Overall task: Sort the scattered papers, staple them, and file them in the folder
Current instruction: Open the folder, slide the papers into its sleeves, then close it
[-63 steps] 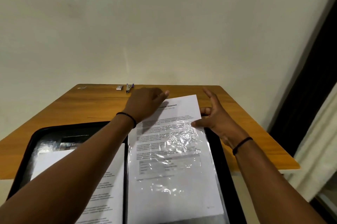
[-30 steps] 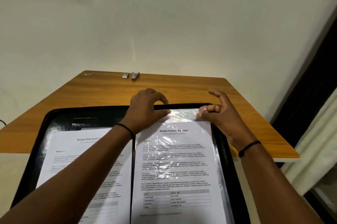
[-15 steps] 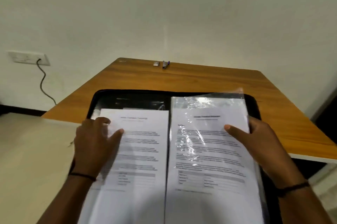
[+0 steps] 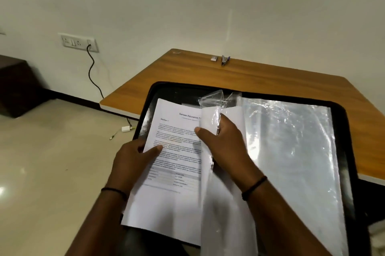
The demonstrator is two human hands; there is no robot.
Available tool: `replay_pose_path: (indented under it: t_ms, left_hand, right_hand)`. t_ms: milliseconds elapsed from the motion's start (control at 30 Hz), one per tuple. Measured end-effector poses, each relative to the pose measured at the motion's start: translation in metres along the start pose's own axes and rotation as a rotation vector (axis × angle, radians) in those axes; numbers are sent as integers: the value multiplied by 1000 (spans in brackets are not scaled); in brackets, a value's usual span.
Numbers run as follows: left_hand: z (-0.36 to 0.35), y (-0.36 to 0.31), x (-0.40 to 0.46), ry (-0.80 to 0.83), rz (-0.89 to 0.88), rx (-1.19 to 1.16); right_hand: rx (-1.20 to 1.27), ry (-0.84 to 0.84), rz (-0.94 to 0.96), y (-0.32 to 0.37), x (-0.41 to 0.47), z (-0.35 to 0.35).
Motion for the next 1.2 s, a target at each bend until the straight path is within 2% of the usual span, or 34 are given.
replay_pose_path:
  t_ms: [100, 267, 467, 667, 767, 833, 933, 1000, 1100, 1200]
  left_hand:
    - [17, 5, 2, -43, 23, -121]
    - [55, 4, 3, -269, -56, -100]
    - [100, 12, 4, -425, -52, -221]
    - [130, 25, 1, -484, 9, -392]
    - [161, 29, -4, -557, 19, -481]
    - [181, 27, -10, -599, 2, -537]
    - [202, 14, -20, -614, -57, -573]
    - [213, 7, -26, -613, -98, -564]
    - [230, -5, -30, -608, -165, -504]
    - [219, -23, -28, -486, -137, -521]
  right_hand:
    - [79, 30, -21, 4, 6, -28]
    - [198, 174, -107, 11, 13, -74]
    - [-7, 242, -53, 2, 20, -116]
    - [-50, 209, 87, 17, 26, -133]
    - [-82, 68, 228, 34, 23, -139]
    - [43, 55, 214, 44, 20, -143]
    - [471, 283, 41, 60, 12, -153]
    - [654, 422, 15, 74, 5, -158]
    - [657, 444, 140, 92, -1, -161]
    - [666, 392, 212, 100, 0, -152]
Point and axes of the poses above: each hand's wrist, its own x-axis towards the middle knuckle, its own z-axis out of the back of the hand, y = z × x, the point moved 6 cm from there along x, towards the middle knuckle, and after that the axes turned 8 degrees about -y, right-handed, at the moved point
